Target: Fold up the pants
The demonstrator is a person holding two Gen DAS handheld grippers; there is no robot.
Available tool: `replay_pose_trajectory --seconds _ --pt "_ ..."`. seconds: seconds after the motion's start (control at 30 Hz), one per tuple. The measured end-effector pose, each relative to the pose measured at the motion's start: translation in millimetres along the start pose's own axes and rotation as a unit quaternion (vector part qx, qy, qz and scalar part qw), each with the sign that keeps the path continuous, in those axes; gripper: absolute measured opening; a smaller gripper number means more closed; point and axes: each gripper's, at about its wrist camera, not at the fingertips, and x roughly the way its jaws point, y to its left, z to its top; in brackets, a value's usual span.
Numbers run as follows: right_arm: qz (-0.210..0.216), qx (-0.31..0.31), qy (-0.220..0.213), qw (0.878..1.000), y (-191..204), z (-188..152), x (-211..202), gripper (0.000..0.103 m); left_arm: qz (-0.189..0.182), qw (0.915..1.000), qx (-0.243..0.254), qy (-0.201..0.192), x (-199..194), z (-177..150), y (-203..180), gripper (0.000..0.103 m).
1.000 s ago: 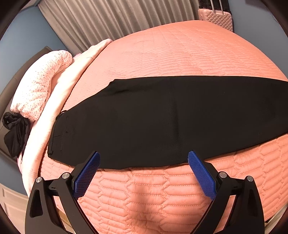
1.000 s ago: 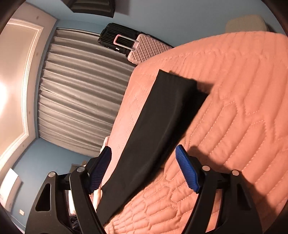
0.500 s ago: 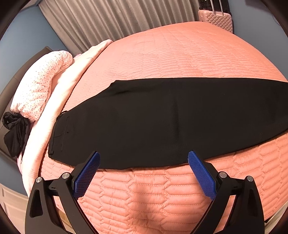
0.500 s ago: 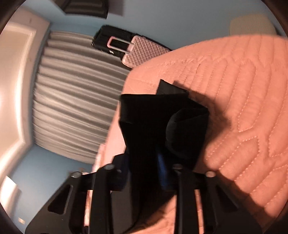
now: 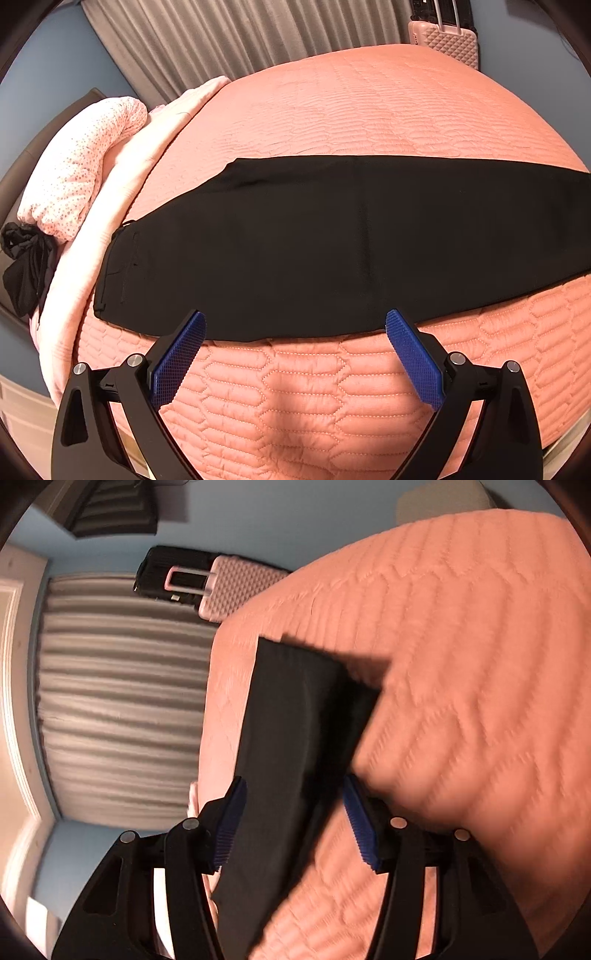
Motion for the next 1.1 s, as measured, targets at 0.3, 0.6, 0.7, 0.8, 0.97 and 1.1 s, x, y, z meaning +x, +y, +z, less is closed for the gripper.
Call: replay_pose_trajectory --seconds 0.3,0.6,0.7,0.8,0.97,1.1 --pt "-0.066 -0.071 0.012 0.995 13.9 12.3 26.3 0.013 -0.003 1.0000 -0.002 0.000 -0.2 1.2 -0.1 0.097" --pt "-0.138 -0.311 -0.013 0.940 115.3 -29.1 29.3 0.006 0.006 0.9995 -0.031 0.005 8.8 -1.7 26.3 0.097" --pt "-0.147 -0.444 0.004 0.884 182.9 -78.6 52.3 0.006 0.009 0.9981 -0.059 0.012 16.0 -6.4 50.4 0.097" --pt "-0.134 -0.554 0.037 0.821 237.4 -147.6 89.3 0.006 0.012 0.9957 -0.090 0.018 22.4 -12.9 79.0 0.097" --pt "-0.092 -0.690 0.126 0.707 272.0 -294.9 154.8 0.006 0.023 0.9891 -0.143 0.026 34.2 -30.0 138.6 0.097" --pt "-0.106 -0.737 0.227 0.628 232.3 -389.6 211.3 0.006 0.032 0.9836 -0.174 0.036 50.4 -46.0 183.6 0.097"
